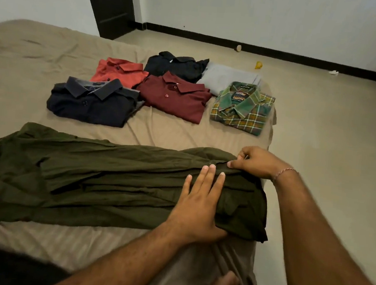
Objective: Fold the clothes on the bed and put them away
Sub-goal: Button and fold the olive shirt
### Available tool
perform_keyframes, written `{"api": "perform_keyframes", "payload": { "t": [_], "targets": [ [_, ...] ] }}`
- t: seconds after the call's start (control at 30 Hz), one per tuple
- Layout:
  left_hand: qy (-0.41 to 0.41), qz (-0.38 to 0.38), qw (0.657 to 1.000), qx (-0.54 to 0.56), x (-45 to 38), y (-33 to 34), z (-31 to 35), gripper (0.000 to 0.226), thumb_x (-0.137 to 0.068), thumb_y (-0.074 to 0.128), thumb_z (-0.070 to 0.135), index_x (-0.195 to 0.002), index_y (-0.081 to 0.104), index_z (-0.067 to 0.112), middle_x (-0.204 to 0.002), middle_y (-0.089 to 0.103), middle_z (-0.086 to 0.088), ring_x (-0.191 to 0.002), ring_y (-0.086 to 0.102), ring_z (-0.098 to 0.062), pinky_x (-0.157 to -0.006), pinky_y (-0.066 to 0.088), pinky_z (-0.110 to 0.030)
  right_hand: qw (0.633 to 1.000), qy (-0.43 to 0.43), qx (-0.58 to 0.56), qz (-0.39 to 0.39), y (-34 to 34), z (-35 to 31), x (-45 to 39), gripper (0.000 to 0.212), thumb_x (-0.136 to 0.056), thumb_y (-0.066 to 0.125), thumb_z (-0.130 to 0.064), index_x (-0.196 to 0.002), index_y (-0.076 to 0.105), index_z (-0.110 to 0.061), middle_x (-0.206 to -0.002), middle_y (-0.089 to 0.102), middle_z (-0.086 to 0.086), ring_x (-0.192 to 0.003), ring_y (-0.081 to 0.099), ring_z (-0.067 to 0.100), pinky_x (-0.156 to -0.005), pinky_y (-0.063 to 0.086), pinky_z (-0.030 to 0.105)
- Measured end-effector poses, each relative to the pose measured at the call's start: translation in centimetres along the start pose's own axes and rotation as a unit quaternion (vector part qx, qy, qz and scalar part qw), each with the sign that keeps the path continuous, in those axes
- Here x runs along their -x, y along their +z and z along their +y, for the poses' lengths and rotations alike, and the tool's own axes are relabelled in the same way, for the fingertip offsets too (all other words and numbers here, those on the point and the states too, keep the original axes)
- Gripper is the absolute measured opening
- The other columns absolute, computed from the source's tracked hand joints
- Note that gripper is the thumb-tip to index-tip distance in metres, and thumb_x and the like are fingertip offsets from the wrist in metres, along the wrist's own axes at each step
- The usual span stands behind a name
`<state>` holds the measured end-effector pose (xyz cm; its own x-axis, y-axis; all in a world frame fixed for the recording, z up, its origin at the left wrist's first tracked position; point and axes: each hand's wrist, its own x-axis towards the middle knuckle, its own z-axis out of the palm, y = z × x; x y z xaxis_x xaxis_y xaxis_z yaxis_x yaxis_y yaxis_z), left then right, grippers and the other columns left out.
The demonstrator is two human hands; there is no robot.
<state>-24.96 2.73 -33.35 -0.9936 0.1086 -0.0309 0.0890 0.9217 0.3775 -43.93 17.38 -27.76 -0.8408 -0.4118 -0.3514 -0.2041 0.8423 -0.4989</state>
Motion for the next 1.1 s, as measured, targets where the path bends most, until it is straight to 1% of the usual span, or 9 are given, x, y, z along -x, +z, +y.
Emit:
{"api": "perform_keyframes", "payload": {
  "t": [0.17, 0.27, 0.43, 0.53, 0.63, 0.73, 0.9, 1.0, 1.1],
  "targets": [
    [-0.084, -0.023, 0.996, 0.034, -1.8, 0.4, 2.6, 0.13, -0.076, 0.069, 0.062, -0.161, -0.022, 0.024, -0.171, -0.026, 0.002, -0.156, -0.028, -0.017, -0.126, -0.005, -0.062, 0.992, 0.05, -0.11, -0.037, 0.3, 1.2, 2.8, 0.06, -0.081, 0.07, -0.071, -0.095, 0.077, -0.013, -0.092, 0.076, 0.006, -0.087, 0.071, 0.021, -0.073, 0.057, 0.033],
    [-0.101, -0.023, 0.993, 0.058, -2.3, 0.6, 2.7, 0.134, -0.074, 0.07, 0.059, -0.16, -0.026, 0.022, -0.171, -0.023, 0.004, -0.157, -0.024, -0.016, -0.126, -0.004, -0.063, 0.981, 0.05, -0.179, -0.06, 0.7, 1.0, 4.4, 0.059, -0.083, 0.07, -0.069, -0.101, 0.079, -0.014, -0.096, 0.079, 0.004, -0.094, 0.074, 0.021, -0.085, 0.061, 0.035],
    [-0.057, 0.013, 0.998, 0.015, -1.5, 1.5, 3.0, 0.134, -0.078, 0.065, 0.07, -0.16, -0.026, 0.015, -0.171, -0.026, -0.002, -0.156, -0.028, -0.017, -0.129, -0.002, -0.055, 0.932, 0.039, -0.351, -0.082, 2.0, -0.5, 6.1, 0.048, -0.099, 0.064, -0.048, -0.137, 0.049, -0.023, -0.126, 0.065, 0.004, -0.111, 0.068, 0.019, -0.091, 0.061, 0.034],
    [-0.06, 0.032, 0.998, 0.015, -0.8, 2.2, 3.7, 0.136, -0.078, 0.06, 0.078, -0.159, -0.028, 0.014, -0.169, -0.029, -0.003, -0.155, -0.029, -0.019, -0.13, -0.004, -0.05, 0.899, 0.029, -0.428, -0.091, 2.8, -1.4, 6.2, 0.045, -0.101, 0.06, -0.046, -0.133, 0.06, -0.015, -0.128, 0.071, 0.011, -0.113, 0.071, 0.021, -0.1, 0.058, 0.04],
    [-0.088, 0.12, 0.984, 0.097, -0.3, 1.9, 3.5, 0.117, -0.084, 0.062, 0.048, -0.163, -0.021, 0.019, -0.175, -0.007, -0.001, -0.161, -0.003, -0.018, -0.13, 0.012, -0.043, 0.851, -0.002, -0.513, -0.114, 2.7, -2.5, 7.4, 0.045, -0.106, 0.05, -0.046, -0.129, 0.067, -0.012, -0.124, 0.074, 0.009, -0.116, 0.071, 0.022, -0.099, 0.058, 0.036],
    [-0.152, 0.193, 0.921, 0.303, -0.3, 1.4, 2.4, 0.097, -0.083, 0.053, 0.026, -0.167, 0.004, 0.029, -0.166, 0.037, -0.002, -0.149, 0.039, -0.021, -0.122, 0.033, -0.036, 0.812, -0.031, -0.576, -0.089, 2.6, -2.9, 8.0, 0.051, -0.103, 0.044, -0.052, -0.136, 0.062, -0.016, -0.124, 0.073, 0.014, -0.107, 0.074, 0.029, -0.083, 0.063, 0.038],
    [-0.187, 0.362, 0.692, 0.595, 0.3, -0.4, 0.9, 0.058, -0.089, 0.053, 0.01, -0.147, 0.052, 0.008, -0.142, 0.063, -0.002, -0.131, 0.057, -0.002, -0.117, 0.041, -0.025, 0.786, -0.054, -0.614, 0.045, 3.2, -4.4, 6.8, 0.041, -0.109, 0.04, -0.042, -0.134, 0.059, -0.015, -0.091, 0.076, 0.013, -0.071, 0.073, 0.026, -0.063, 0.059, 0.033],
    [-0.213, 0.462, 0.631, 0.586, 1.8, -1.4, 0.3, 0.05, -0.087, 0.05, 0.006, -0.136, 0.056, 0.0, -0.131, 0.062, 0.0, -0.112, 0.06, 0.015, -0.106, 0.044, -0.014, 0.821, -0.02, -0.561, 0.103, 5.0, -5.6, 5.7, 0.035, -0.11, 0.043, -0.033, -0.132, 0.061, -0.013, -0.107, 0.074, 0.016, -0.081, 0.071, 0.022, -0.069, 0.056, 0.03],
    [-0.269, 0.496, 0.594, 0.573, 3.0, -1.4, -1.2, 0.046, -0.093, 0.056, 0.007, -0.139, 0.051, 0.004, -0.135, 0.057, 0.002, -0.109, 0.056, 0.021, -0.102, 0.038, -0.004, 0.89, -0.1, -0.433, 0.099, 7.9, -7.4, 5.2, 0.031, -0.108, 0.048, -0.037, -0.133, 0.063, -0.027, -0.131, 0.068, 0.002, -0.108, 0.065, 0.008, -0.093, 0.051, 0.032]
  ]
}}
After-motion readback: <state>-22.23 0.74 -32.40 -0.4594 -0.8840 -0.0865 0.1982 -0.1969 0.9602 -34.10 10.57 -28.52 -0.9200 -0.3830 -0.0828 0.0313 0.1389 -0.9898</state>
